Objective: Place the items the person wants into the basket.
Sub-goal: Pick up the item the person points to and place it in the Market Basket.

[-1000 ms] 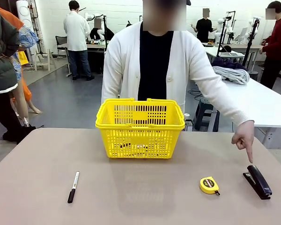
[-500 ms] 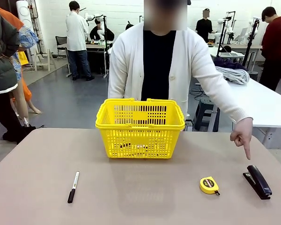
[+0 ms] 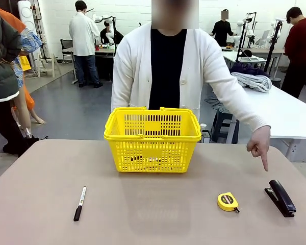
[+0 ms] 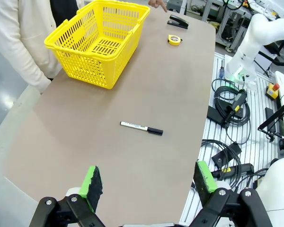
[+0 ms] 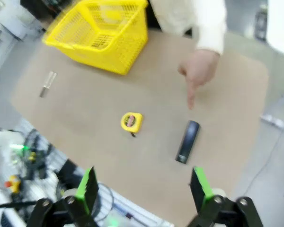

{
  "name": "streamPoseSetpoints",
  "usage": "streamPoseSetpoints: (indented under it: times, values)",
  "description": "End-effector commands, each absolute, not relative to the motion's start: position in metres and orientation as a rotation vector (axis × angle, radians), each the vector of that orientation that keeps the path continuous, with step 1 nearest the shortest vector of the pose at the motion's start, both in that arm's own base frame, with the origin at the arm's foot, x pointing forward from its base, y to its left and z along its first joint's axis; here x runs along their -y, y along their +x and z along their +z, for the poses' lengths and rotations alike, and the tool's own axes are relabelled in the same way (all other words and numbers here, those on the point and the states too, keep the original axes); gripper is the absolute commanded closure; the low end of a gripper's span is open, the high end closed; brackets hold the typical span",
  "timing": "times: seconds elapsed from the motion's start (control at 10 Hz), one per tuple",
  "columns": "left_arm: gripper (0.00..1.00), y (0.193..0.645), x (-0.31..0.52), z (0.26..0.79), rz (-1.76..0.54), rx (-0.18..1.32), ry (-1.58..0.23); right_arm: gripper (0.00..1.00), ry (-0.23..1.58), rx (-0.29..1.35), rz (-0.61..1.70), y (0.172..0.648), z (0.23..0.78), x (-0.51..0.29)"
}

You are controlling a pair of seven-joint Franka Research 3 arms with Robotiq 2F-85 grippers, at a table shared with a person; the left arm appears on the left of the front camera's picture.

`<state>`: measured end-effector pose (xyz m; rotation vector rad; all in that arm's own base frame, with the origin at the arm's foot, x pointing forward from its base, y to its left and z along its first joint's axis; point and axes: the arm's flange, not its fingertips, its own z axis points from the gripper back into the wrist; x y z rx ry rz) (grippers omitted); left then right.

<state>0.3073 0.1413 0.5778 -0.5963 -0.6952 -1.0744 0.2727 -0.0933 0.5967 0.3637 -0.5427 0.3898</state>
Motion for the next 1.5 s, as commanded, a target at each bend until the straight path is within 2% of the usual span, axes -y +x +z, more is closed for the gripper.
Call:
streamPoseSetpoints:
  times: [0.0, 0.2, 0.6, 1.4]
  values:
    - [0.00, 0.307, -0.144, 0.578, -1.089, 0.719, -0.603, 0.00, 0.237, 0.377, 0.332, 0.304, 0.579, 0.071]
    - [0.00, 0.307, -0.144, 0.578, -1.089, 0.719, -0.603, 0.00, 0.171, 0.253, 0.307, 0.336, 0.544, 0.051]
    - [0.00, 0.307, -0.144, 0.578, -1.089, 0.719, -0.603, 0.00, 0.140, 0.155, 0.285, 0.359, 0.491, 0.050]
    - [0.00, 0.307, -0.144, 0.578, -1.089, 0.719, -0.603, 0.00, 0.170, 0.137, 0.290, 0.360, 0.484, 0.055]
